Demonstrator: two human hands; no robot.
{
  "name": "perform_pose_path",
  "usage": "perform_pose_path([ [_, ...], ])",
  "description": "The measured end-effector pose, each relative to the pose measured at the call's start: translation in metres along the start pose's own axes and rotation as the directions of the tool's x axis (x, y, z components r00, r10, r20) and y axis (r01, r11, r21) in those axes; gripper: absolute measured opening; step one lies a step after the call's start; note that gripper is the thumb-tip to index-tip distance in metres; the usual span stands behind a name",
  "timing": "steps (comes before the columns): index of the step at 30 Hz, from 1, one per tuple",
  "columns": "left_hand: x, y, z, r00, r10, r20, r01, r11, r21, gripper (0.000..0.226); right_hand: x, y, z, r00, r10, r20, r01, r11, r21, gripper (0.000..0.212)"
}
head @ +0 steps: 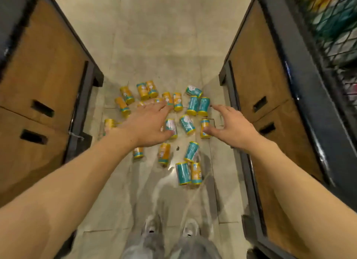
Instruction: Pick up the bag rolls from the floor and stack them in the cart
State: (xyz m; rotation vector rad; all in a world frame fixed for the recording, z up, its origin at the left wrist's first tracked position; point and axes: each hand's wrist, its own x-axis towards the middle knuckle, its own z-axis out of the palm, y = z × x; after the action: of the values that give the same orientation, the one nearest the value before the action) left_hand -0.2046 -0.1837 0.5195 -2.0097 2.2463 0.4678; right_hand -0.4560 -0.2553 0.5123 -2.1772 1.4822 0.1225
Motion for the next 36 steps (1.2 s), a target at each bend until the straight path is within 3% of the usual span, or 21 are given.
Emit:
perform_pose_path([
  [9, 0.076, -0.06, 0.299, 0.999, -0.042, -0.013, 0.04, 0.994, -0.1, 0.083, 0.085, 0.103, 0.271, 0.999, 0.034, -0.037, -0.03, 0.995, 0.099, 0.088],
  [15, 0.098, -0.077, 0.424, 0.996, 0.035, -0.082, -0.041, 0.997, -0.072, 0.081, 0.111, 0.146, 0.381, 0.997, 0.052, -0.063, -0.043, 0.991, 0.127, 0.087],
  [20, 0.105, -0.081, 0.476, 0.993, 0.075, -0.086, -0.082, 0.993, -0.08, 0.09, 0.124, 0.17, 0.434, 0.993, 0.063, -0.096, -0.049, 0.989, 0.137, 0.088],
  [26, 0.096, -0.076, 0.489, 0.992, 0.081, -0.097, -0.087, 0.994, -0.059, 0.081, 0.117, 0.177, 0.454, 0.991, 0.106, -0.086, -0.09, 0.98, 0.176, 0.091],
  [36, 0.092, -0.072, 0.495, 0.98, 0.14, -0.14, -0.153, 0.984, -0.089, 0.082, 0.105, 0.192, 0.482, 0.94, 0.34, -0.02, -0.321, 0.903, 0.286, 0.085],
])
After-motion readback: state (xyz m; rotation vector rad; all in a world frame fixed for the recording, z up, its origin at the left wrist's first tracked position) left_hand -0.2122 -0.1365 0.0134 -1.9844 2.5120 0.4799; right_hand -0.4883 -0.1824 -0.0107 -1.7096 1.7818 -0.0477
